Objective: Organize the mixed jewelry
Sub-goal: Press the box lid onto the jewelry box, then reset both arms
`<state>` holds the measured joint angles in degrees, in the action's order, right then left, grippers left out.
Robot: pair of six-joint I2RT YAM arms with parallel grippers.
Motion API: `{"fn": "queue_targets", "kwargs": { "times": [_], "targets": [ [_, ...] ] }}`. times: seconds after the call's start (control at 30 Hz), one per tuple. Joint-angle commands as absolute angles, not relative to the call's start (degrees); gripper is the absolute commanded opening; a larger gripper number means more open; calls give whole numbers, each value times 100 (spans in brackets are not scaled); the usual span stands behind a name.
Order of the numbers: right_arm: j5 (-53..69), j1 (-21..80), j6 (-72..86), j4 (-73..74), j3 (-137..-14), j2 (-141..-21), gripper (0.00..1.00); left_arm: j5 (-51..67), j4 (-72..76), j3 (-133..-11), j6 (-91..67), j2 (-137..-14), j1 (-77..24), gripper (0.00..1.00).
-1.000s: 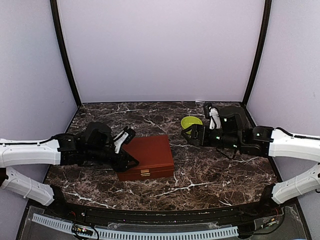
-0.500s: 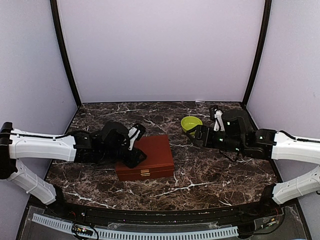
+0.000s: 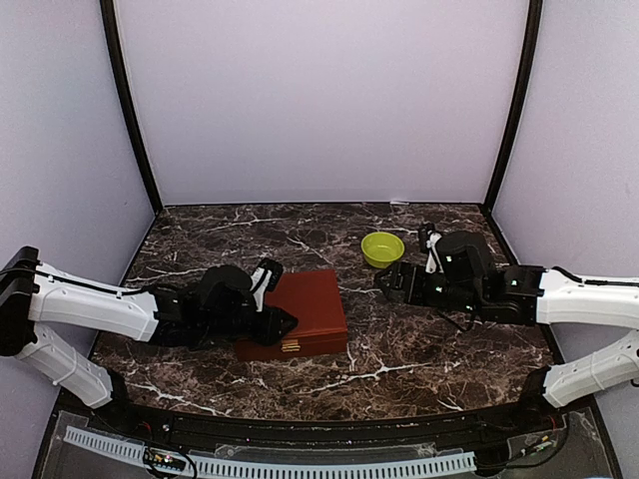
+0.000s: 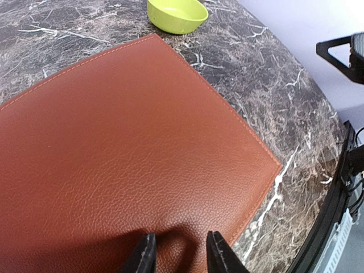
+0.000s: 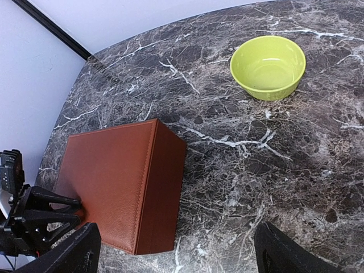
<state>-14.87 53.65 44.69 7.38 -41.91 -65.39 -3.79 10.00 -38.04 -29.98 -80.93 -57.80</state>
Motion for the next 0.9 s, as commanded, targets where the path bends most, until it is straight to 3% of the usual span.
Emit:
{"fn": "queue_targets", "kwargs": {
  "times": [0.0,0.1,0.23,0.33,0.5,0.87],
  "targets": [
    [-1656,5414,4527,574,-4113,-6404,95,-89,306,-3470,-3231,-8515,-5810,34],
    [-1689,5421,4510,602,-4128,-6379,95,-277,196,-3726,-2991,-8368,-5810,46],
    [-1666,5415,4471,556,-4125,-6340,97,-623,342,-4079,-2764,-8183,-5805,80],
    [-1636,5405,4341,413,-4118,-6317,98,-728,344,-4497,-2479,-8272,-5780,94],
    [-1431,5158,3986,230,-4210,-6539,98,-337,348,-5229,-2083,-8659,-5355,97],
    [-936,3385,3149,-544,-3969,-7292,98,663,1162,-5384,-1377,-9072,-3331,97]
  ]
}}
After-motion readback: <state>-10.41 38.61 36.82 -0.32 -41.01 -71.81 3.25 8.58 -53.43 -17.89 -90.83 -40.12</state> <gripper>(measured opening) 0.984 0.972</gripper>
